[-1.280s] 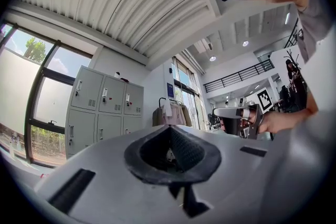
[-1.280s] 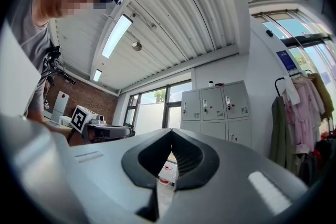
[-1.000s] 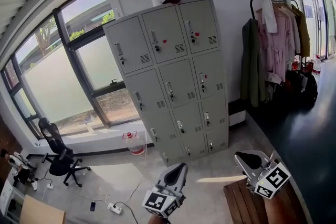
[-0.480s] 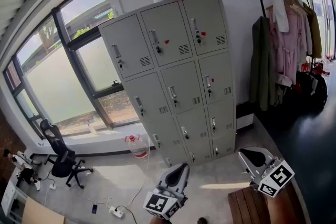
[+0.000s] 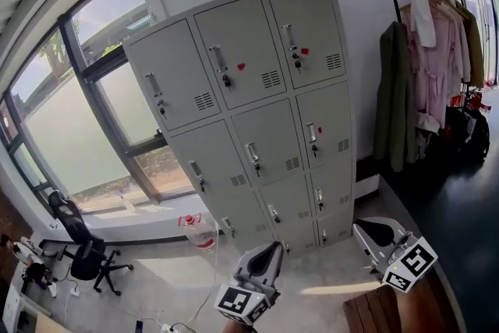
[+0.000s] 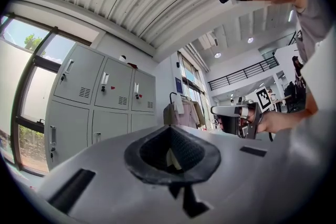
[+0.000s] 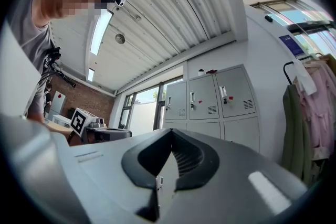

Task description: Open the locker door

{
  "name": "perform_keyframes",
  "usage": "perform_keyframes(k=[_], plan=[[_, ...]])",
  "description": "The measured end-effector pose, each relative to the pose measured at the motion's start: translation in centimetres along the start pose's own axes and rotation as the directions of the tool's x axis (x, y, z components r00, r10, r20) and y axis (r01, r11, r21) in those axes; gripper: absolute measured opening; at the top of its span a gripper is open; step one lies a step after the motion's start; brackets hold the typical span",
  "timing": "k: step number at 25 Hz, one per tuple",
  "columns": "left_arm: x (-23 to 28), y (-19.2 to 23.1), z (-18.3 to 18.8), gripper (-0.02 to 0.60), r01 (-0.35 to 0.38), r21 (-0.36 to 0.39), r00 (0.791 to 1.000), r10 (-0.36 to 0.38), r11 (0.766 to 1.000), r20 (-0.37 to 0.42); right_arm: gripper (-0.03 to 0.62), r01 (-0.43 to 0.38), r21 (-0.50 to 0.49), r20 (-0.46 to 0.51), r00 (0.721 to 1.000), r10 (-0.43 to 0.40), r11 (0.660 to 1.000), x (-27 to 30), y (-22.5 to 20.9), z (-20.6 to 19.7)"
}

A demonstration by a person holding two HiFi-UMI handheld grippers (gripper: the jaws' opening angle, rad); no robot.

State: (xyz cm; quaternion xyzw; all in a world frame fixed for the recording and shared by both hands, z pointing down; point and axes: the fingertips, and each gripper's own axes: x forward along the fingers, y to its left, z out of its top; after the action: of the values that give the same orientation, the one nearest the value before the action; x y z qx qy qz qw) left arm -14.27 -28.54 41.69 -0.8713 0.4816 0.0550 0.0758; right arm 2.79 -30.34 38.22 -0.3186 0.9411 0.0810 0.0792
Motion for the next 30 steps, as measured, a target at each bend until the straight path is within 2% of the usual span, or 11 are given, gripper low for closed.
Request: perform_keyframes(k=[9,17,24,30], plan=[[6.3,7.9,-1.0,0.006,0.035,0.009,0.999,-0.035,0.999,0.004,-0.005,0.046,-0.007,0.026,0.999,-0.046,0.999,8.0,-5.4,-1.8],[12.7,12.4,-2.6,0.006,0.047,-0.014,0.999,-0.047,0.999,0.014,-0.005,0.055,-0.017,0.029,0.998,-0.055,0.998,12.9,-10.9,-3.0],[20.1,17.2,-3.7,0.006,0.020,-0.014,0.999,-0.020,1.000,0.031,-0.005,0.028,-0.011,0.020,0.999,-0.027,1.000,18.5,-18.1,-5.4],[25.6,21.2,-3.3,0.006,-0.023,-0.005,0.998,0.023,1.000,0.052,-0.005,-0.004,-0.021,0.029,1.000,0.005,1.000,23.0,-23.7,-5.2]])
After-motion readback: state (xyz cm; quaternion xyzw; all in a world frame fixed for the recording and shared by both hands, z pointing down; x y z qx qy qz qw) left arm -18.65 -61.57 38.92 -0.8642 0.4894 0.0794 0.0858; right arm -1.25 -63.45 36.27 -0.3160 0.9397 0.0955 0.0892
